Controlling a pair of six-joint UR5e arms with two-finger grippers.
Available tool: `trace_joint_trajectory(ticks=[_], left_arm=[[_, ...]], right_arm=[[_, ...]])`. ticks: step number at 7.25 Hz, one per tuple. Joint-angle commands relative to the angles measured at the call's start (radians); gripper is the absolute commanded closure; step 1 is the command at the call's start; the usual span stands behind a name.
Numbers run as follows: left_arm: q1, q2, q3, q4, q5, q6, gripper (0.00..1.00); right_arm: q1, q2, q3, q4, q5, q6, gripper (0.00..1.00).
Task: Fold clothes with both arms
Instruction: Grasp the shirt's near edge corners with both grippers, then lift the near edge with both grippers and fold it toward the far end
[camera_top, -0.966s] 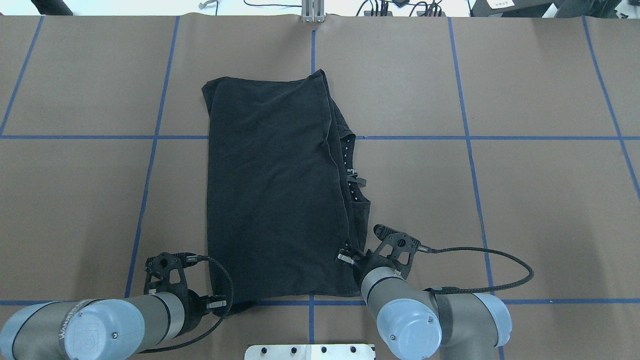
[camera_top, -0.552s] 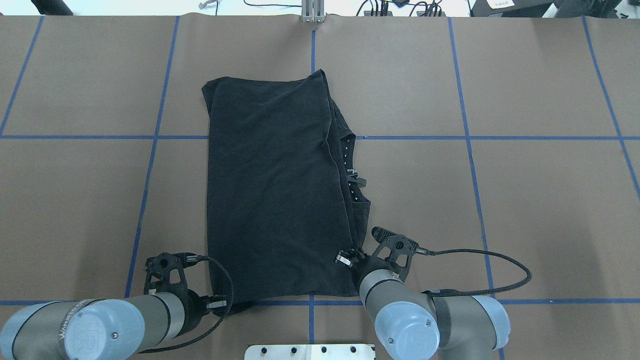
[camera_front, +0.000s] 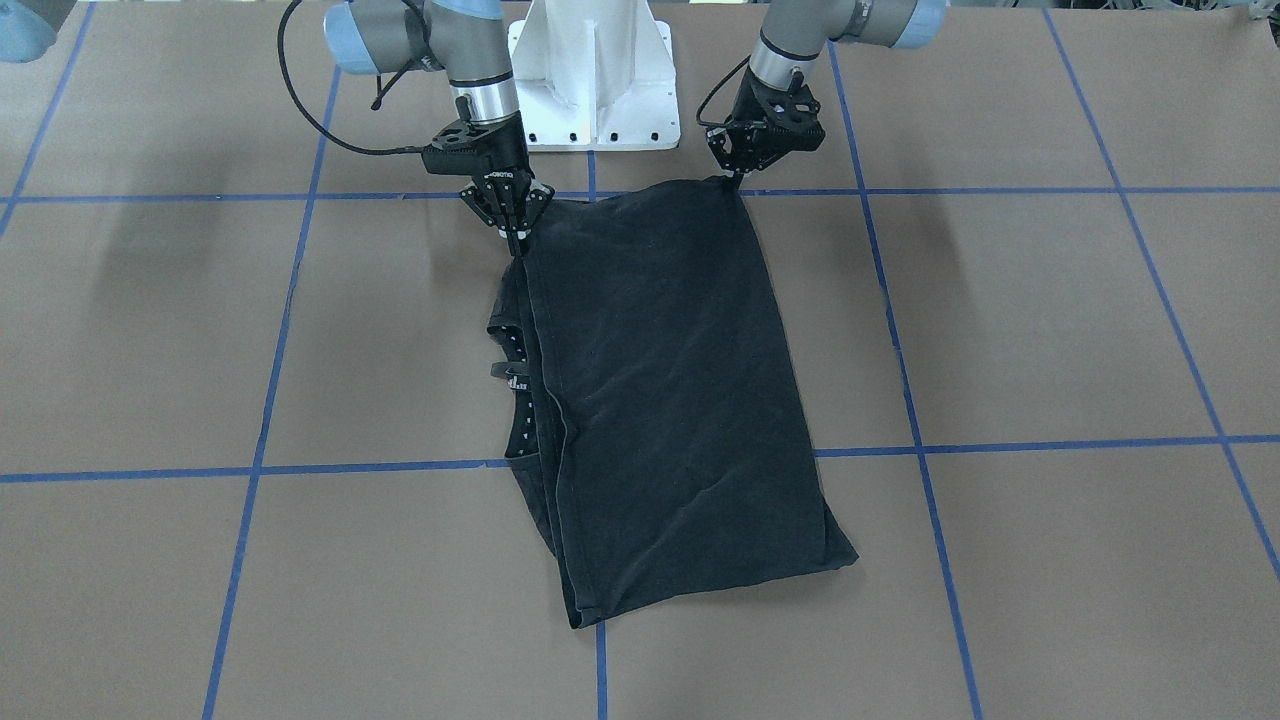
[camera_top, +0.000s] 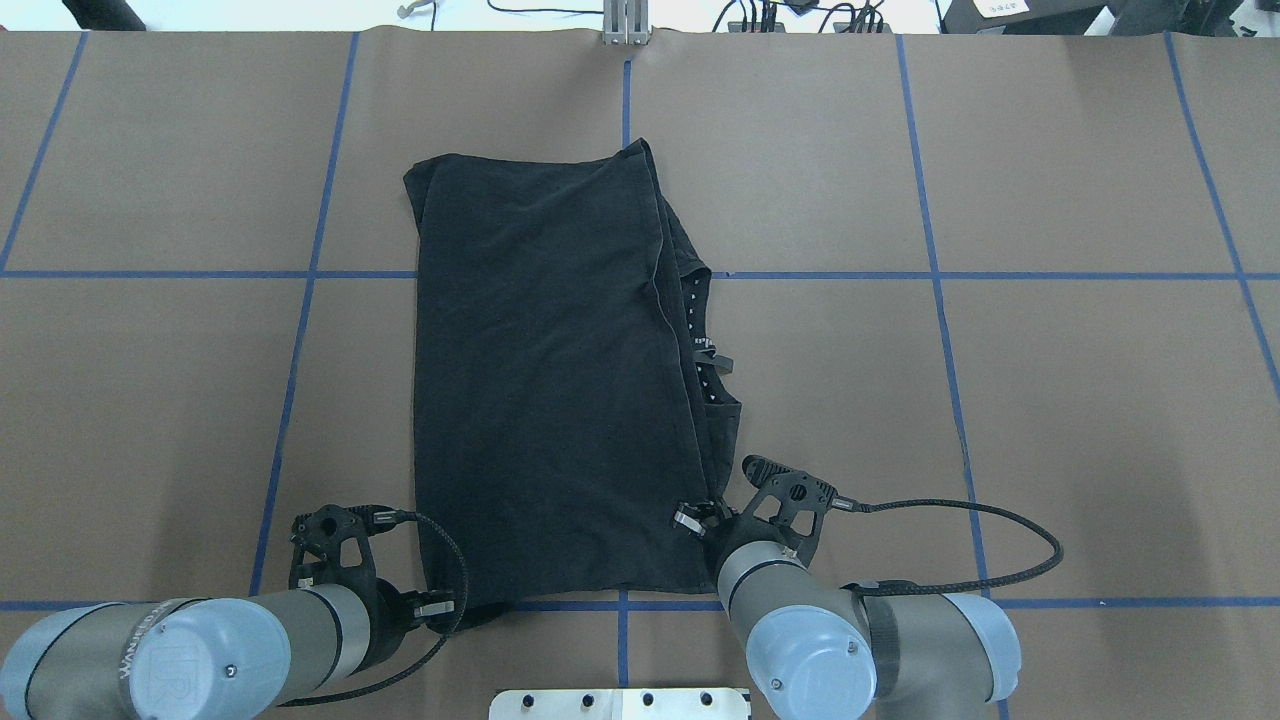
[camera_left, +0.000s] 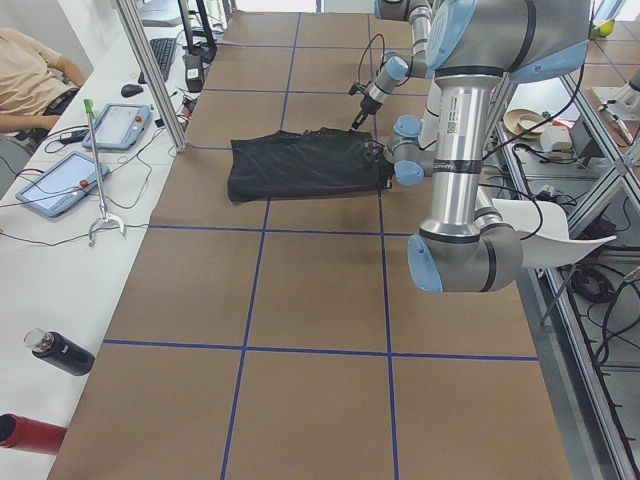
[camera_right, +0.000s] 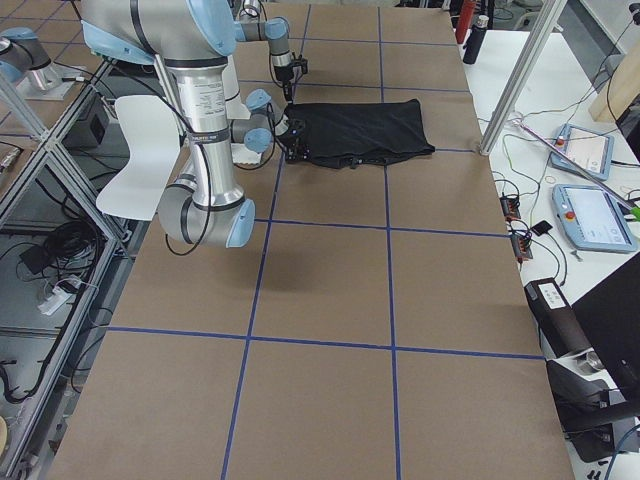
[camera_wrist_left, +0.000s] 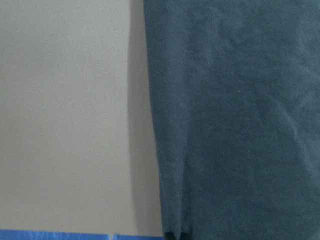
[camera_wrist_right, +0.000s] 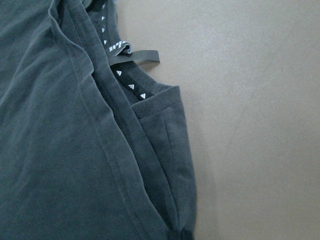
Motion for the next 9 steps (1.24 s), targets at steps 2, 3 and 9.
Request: trace_joint_trajectory(ticks=[2, 3, 9], left_arm=[[-0.006, 0.006, -0.137, 0.059, -0.009, 0.002, 1.00], [-0.006, 0.008, -0.232, 0.124, -0.047, 0.002, 1.00], [-0.111, -0.041, -0.450, 0.360, -0.178, 0.026, 1.00]], right_arm=[[0.004, -0.016, 0.073, -0.002, 0.004, -0.002, 1.00], [0.004, -0.028, 0.122, -0.009, 0.004, -0.002, 1.00], [0.020, 0.049, 0.384, -0.316, 0.047, -0.065, 1.00]])
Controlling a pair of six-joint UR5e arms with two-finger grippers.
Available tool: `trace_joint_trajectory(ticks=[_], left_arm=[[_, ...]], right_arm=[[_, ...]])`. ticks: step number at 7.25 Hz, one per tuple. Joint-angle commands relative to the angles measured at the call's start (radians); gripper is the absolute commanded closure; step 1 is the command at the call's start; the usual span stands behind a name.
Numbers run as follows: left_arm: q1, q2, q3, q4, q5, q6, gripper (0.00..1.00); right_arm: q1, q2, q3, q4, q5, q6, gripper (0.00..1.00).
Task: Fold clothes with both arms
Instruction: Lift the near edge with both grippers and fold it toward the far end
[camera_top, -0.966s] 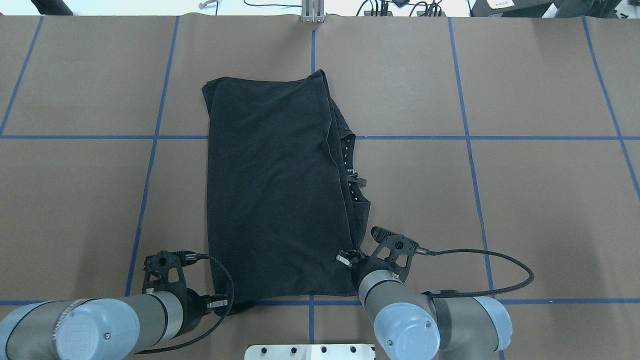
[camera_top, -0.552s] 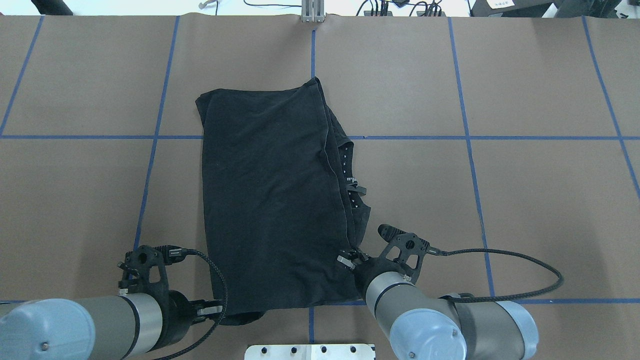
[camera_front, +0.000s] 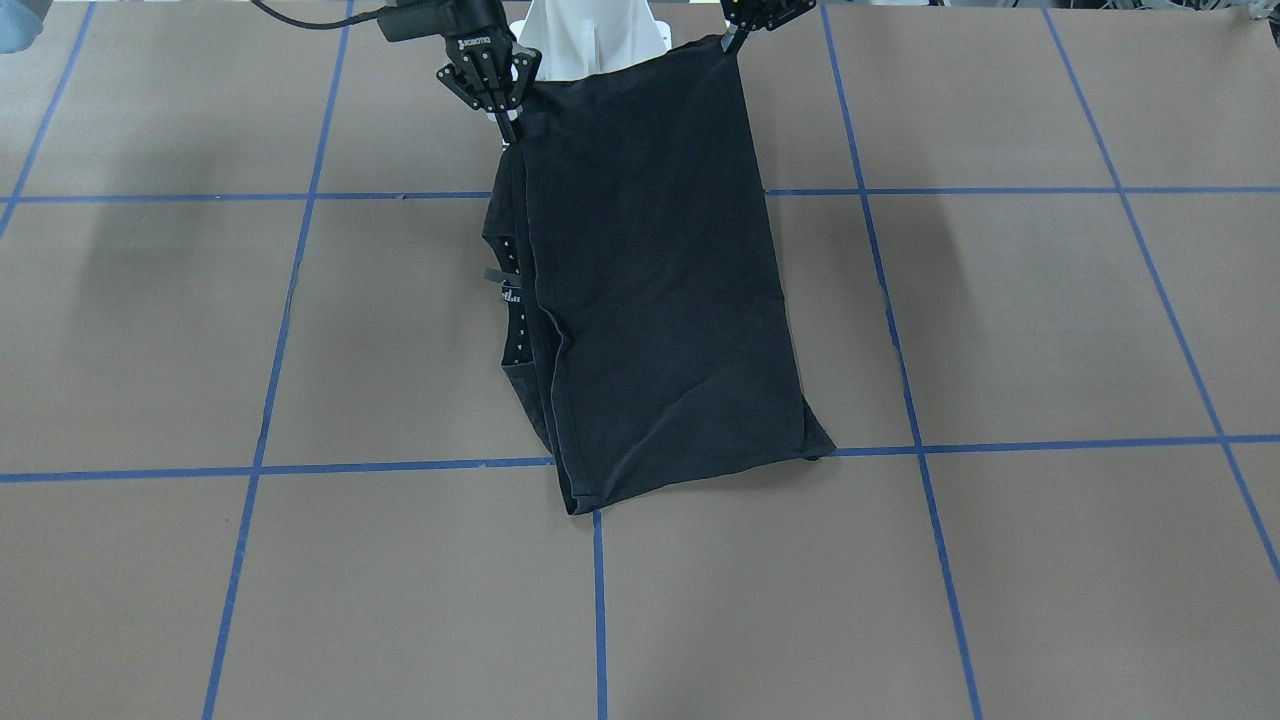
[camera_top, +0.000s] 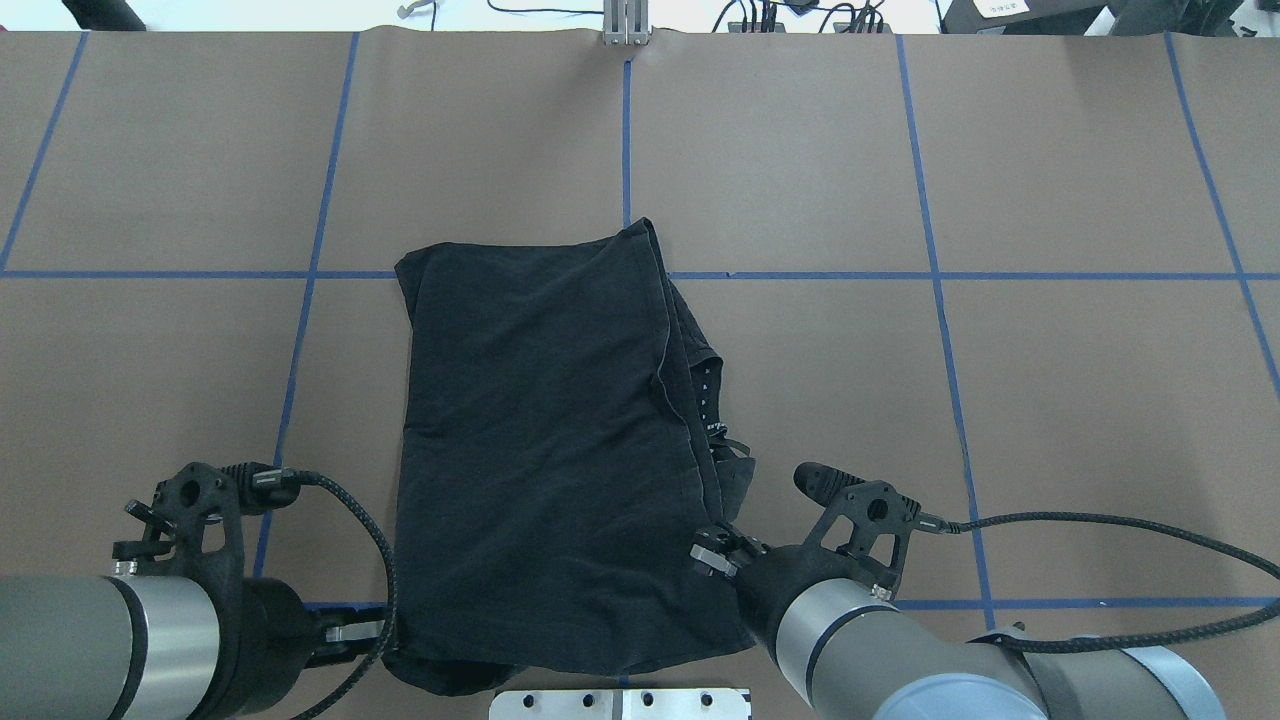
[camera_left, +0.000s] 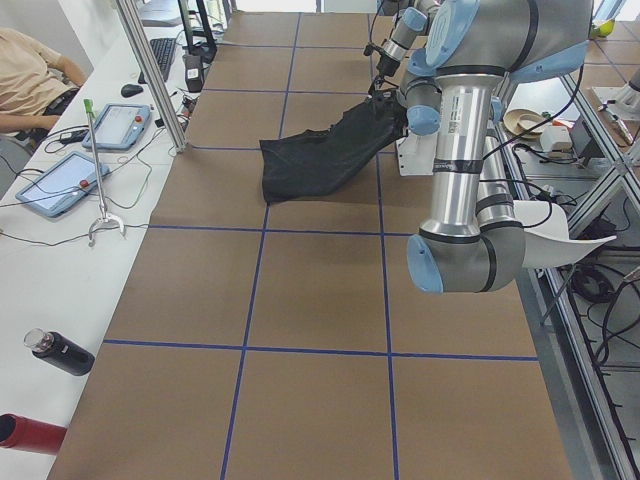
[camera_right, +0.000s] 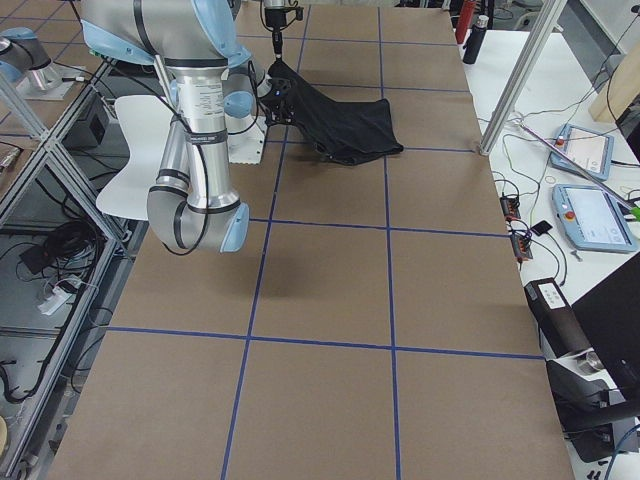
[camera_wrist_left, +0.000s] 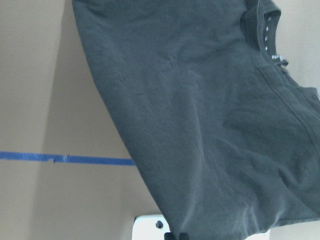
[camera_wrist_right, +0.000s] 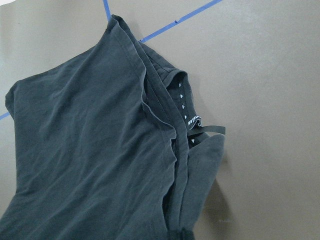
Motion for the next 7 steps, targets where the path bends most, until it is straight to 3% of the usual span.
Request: trace_joint_trajectory(ticks=[1, 4, 7], left_arm=[[-0.072, -0.064, 0.068, 0.014, -0.010, 0.065, 1.00], [-0.176, -0.150, 0.244, 0.011, -0.001, 0.132, 1.00], [-0.314, -0.151, 0.268, 0.012, -0.003, 0.249, 1.00]], right_arm=[[0.131, 0.108, -0.091, -0.048, 0.071, -0.074, 1.00], [0.225, 0.192, -0.252, -0.034, 0.092, -0.125, 1.00], [0.291, 0.295, -0.402, -0.036, 0.092, -0.170, 1.00]])
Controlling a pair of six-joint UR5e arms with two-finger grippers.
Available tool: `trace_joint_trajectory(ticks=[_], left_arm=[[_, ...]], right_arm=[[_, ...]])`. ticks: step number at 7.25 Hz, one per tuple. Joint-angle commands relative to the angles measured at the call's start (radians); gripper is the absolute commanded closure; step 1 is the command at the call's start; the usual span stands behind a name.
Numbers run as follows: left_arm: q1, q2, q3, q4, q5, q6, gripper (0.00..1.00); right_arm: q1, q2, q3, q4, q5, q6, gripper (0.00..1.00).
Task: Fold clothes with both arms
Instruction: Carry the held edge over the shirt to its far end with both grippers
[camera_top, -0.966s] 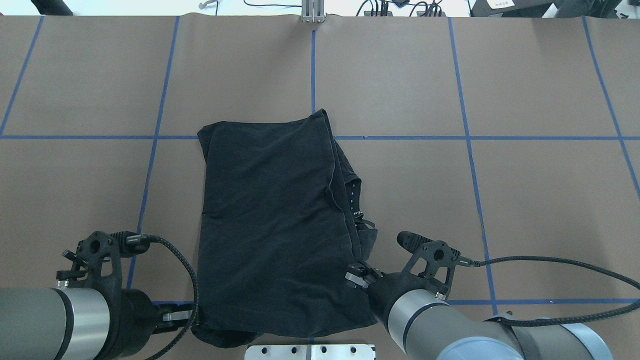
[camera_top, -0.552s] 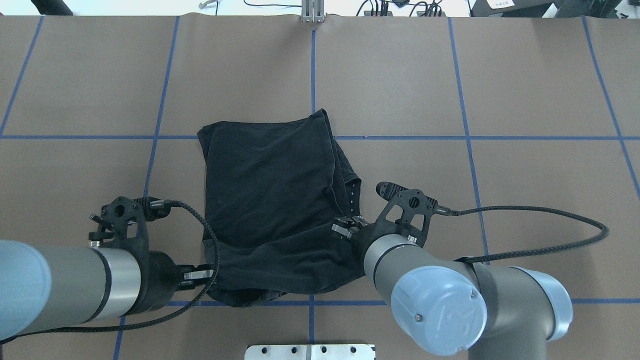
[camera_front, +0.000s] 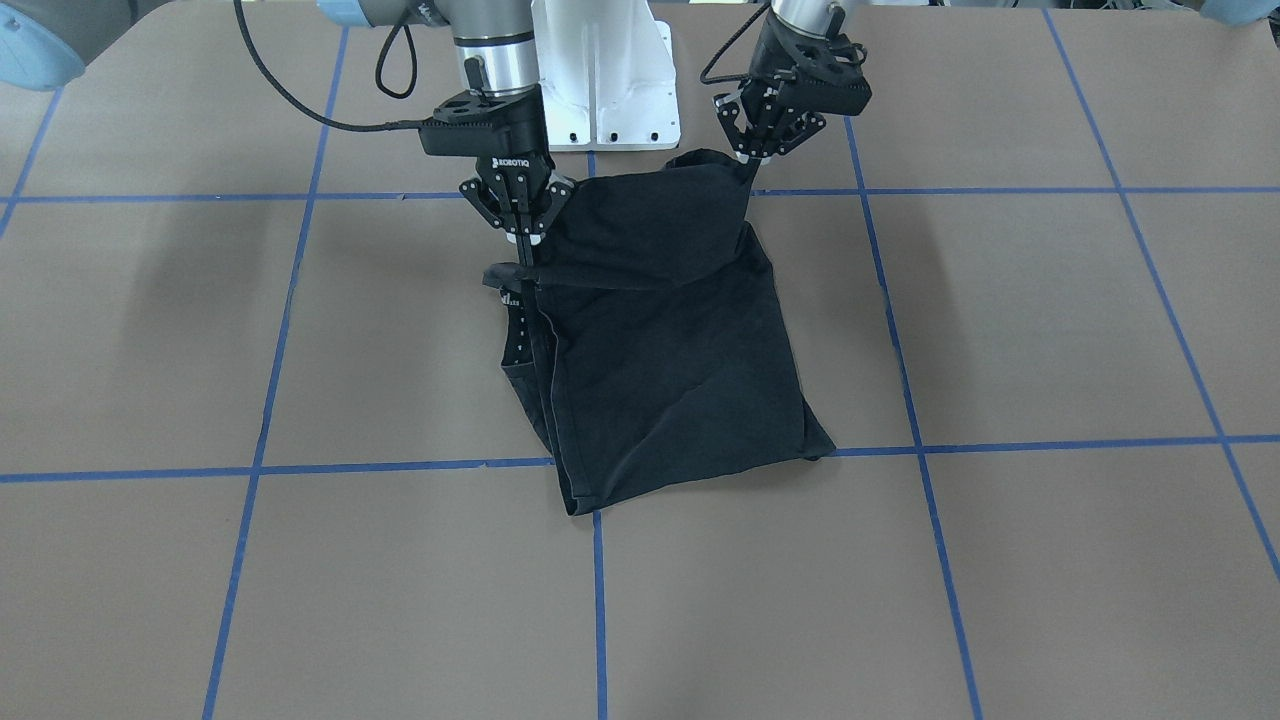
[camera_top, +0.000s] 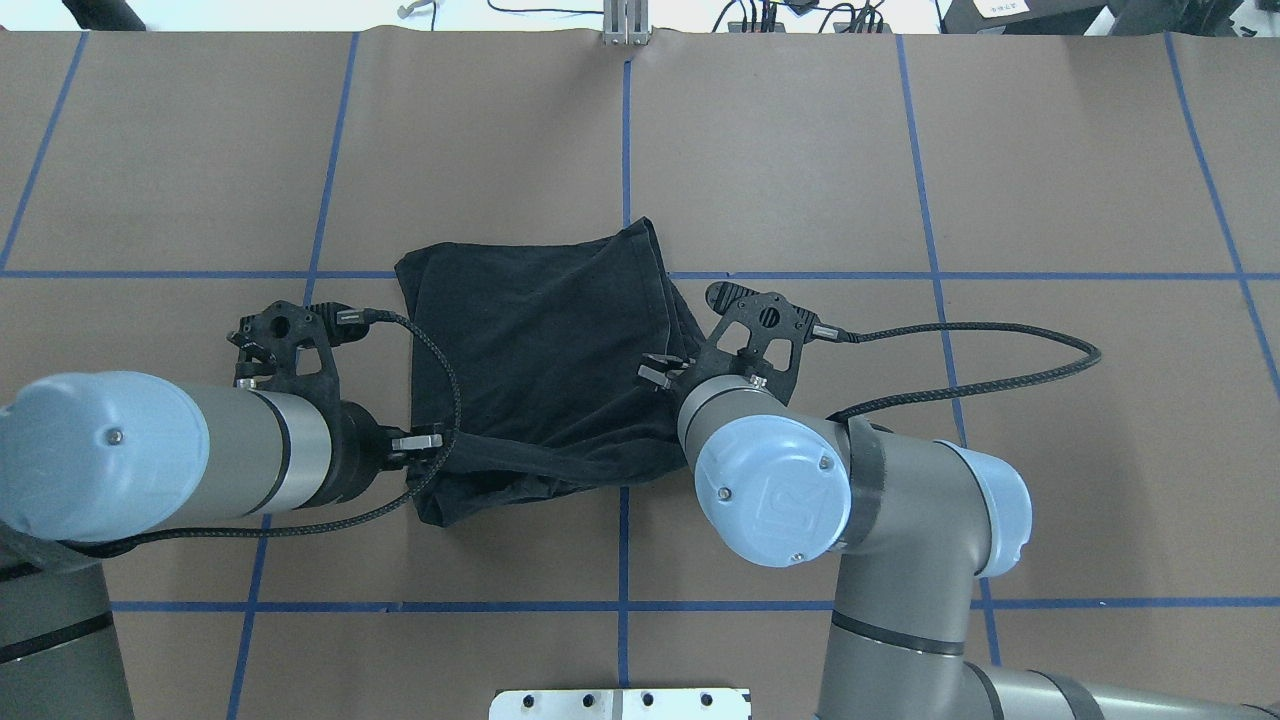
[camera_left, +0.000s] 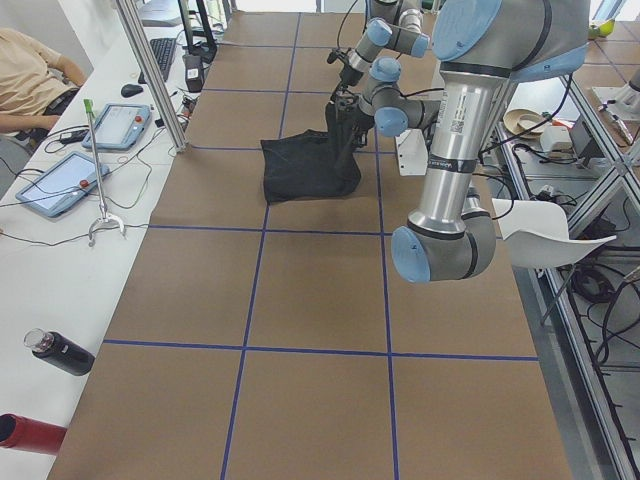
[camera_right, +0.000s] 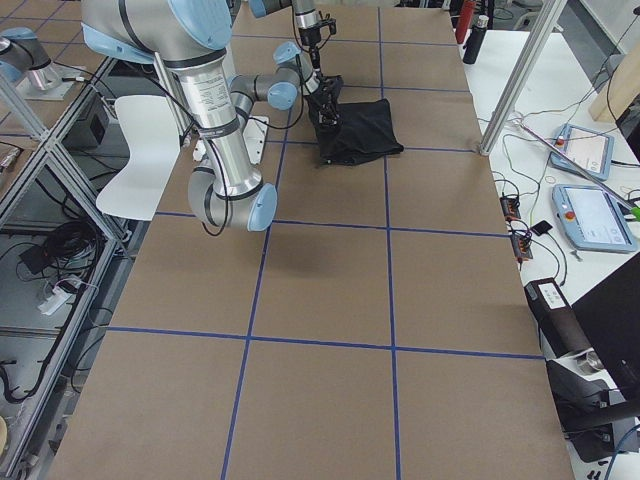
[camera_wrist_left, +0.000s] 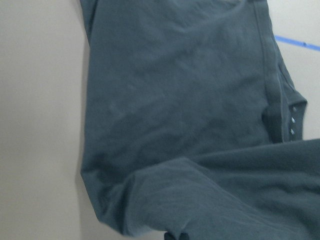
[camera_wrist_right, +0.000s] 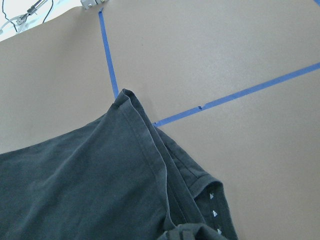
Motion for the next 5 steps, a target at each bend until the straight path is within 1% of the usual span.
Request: trace_joint_trajectory(ticks=[1, 2, 3, 4, 5], left_arm=[[-0.112, -0.006, 0.022, 0.001, -0.004, 0.085, 1.00], [-0.146, -0.036, 0.092, -0.002, -0.001, 0.108, 1.00], [-0.173, -0.085, 0.176, -0.006, 0.001, 0.137, 1.00], [-0.196, -0.109, 0.237, -0.014, 0.001, 0.150, 1.00], [-0.215, -0.122, 0.312, -0.069, 0.001, 0.151, 1.00]], right_arm=[[0.050, 0.087, -0.114, 0.000, 0.000, -0.010, 1.00], [0.066, 0.124, -0.180, 0.003, 0.002, -0.015, 1.00], [0.084, 0.150, -0.273, 0.085, 0.000, -0.019, 1.00], [0.104, 0.185, -0.371, 0.155, 0.000, -0.050, 1.00], [0.116, 0.216, -0.427, 0.174, 0.000, -0.059, 1.00]])
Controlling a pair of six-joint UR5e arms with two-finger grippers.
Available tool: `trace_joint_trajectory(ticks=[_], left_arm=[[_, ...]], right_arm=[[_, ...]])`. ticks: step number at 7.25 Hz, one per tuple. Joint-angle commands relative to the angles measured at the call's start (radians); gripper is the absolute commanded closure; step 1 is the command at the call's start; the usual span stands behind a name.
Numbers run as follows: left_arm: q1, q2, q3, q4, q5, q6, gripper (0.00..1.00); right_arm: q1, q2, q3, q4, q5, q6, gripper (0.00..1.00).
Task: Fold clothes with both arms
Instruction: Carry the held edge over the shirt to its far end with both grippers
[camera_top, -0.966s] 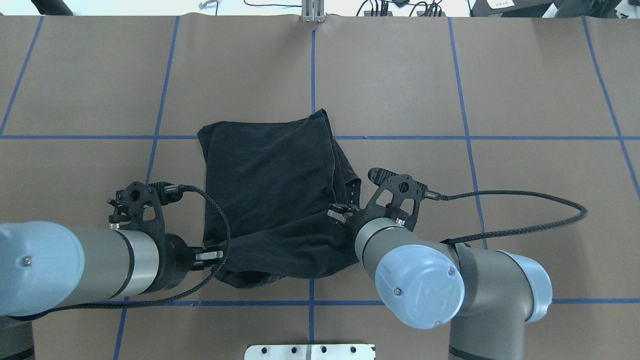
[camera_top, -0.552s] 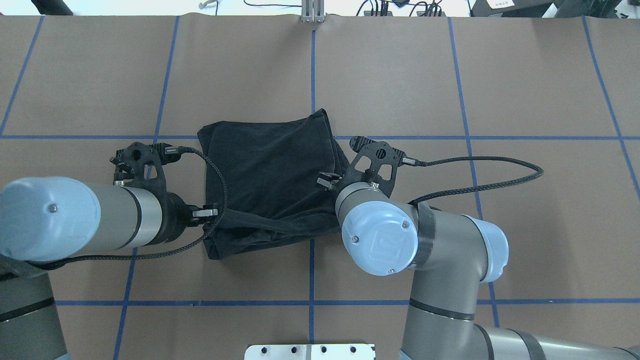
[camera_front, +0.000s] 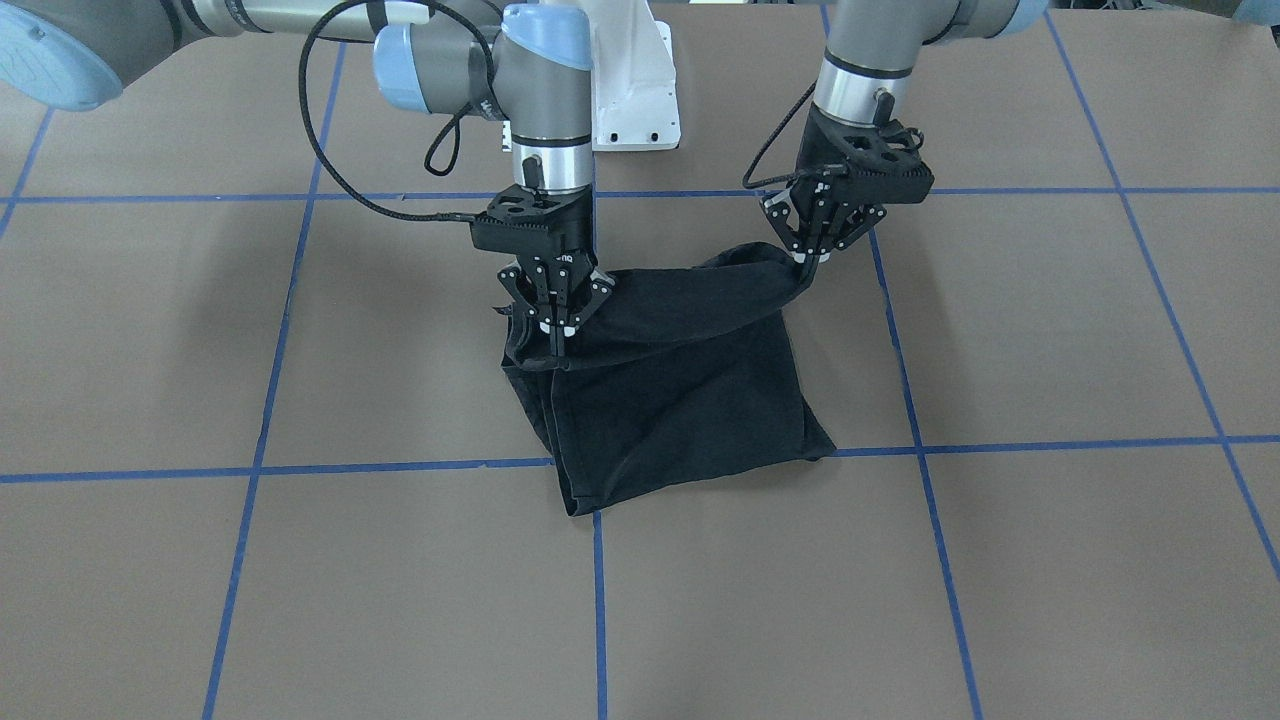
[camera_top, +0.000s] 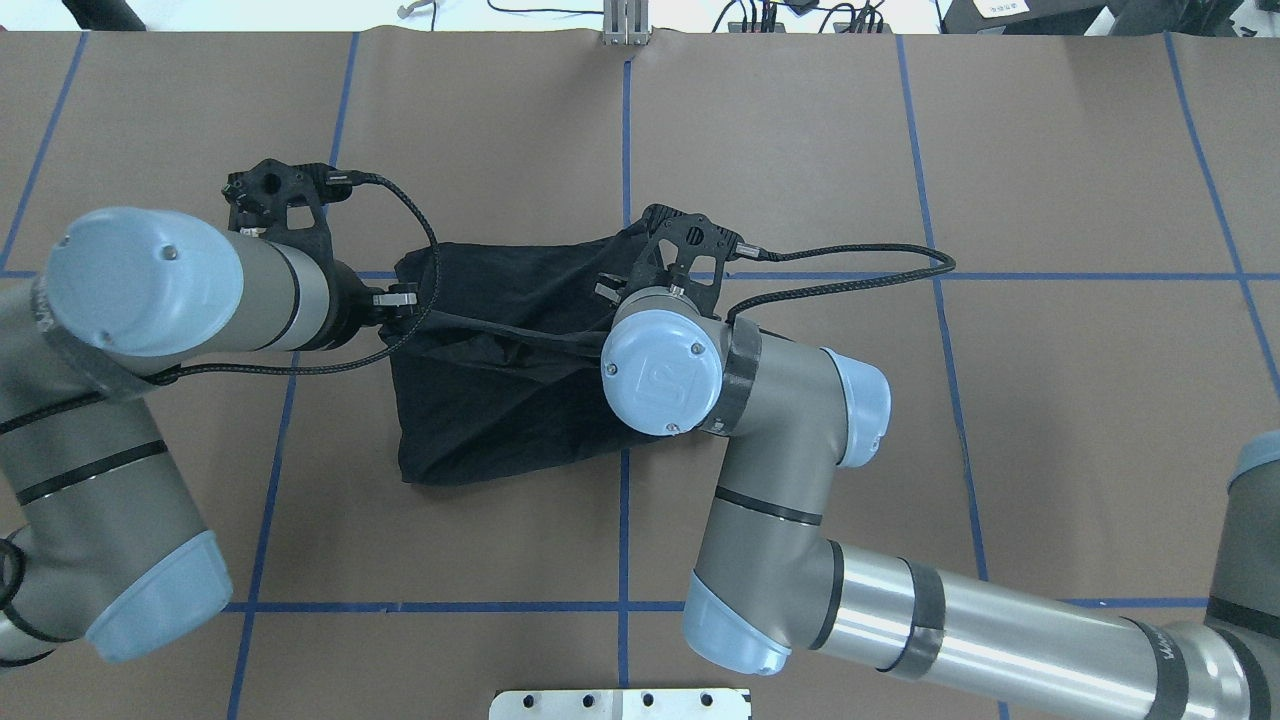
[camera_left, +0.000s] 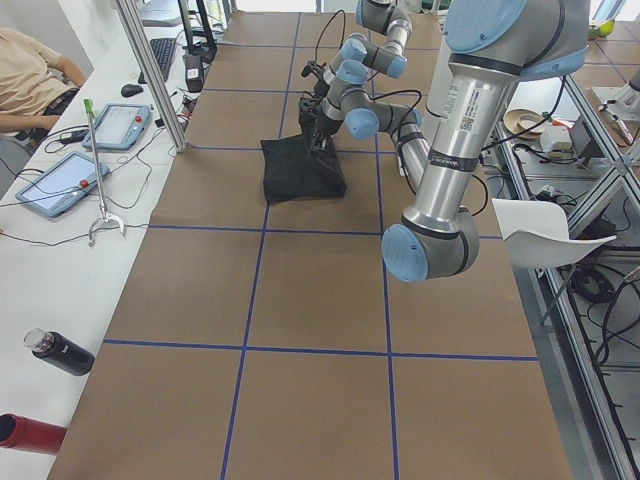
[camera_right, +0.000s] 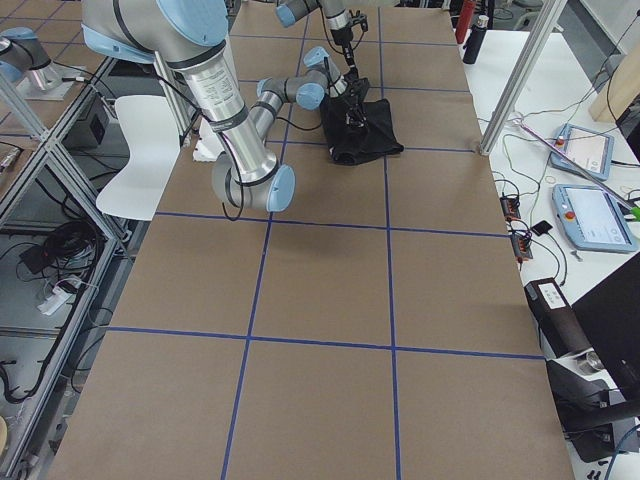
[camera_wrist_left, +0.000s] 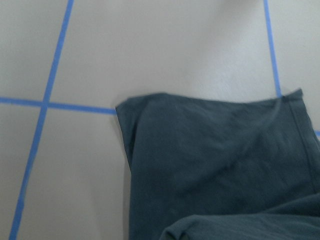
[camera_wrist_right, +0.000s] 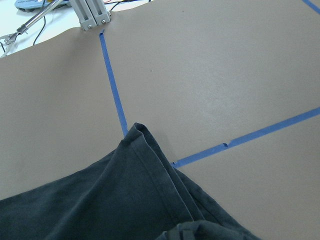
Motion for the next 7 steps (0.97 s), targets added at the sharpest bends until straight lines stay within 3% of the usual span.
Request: trace_joint_trajectory(ticks=[1, 4, 5, 6, 7], left_arm=[[-0.037, -0.031, 0.174, -0.113, 0.003, 0.042, 1.00], [-0.063, -0.082, 0.384, -0.266, 0.017, 0.060, 1.00], [-0.069, -0.093, 0.406, -0.280, 0.017, 0.060, 0.89], [-0.069, -0.093, 0.402, -0.281, 0.019, 0.061, 0.01], [-0.077, -0.091, 0.373, -0.279, 0.008, 0.066, 0.00]], right_arm=[[0.020, 0.044, -0.105, 0.048, 0.000, -0.020, 1.00], [0.021, 0.044, -0.148, 0.050, 0.001, -0.029, 1.00], [0.033, 0.046, -0.154, 0.053, 0.009, -0.040, 0.56], [0.064, 0.063, -0.154, 0.062, 0.055, -0.131, 0.01], [0.135, 0.078, -0.153, 0.059, 0.225, -0.186, 0.00]])
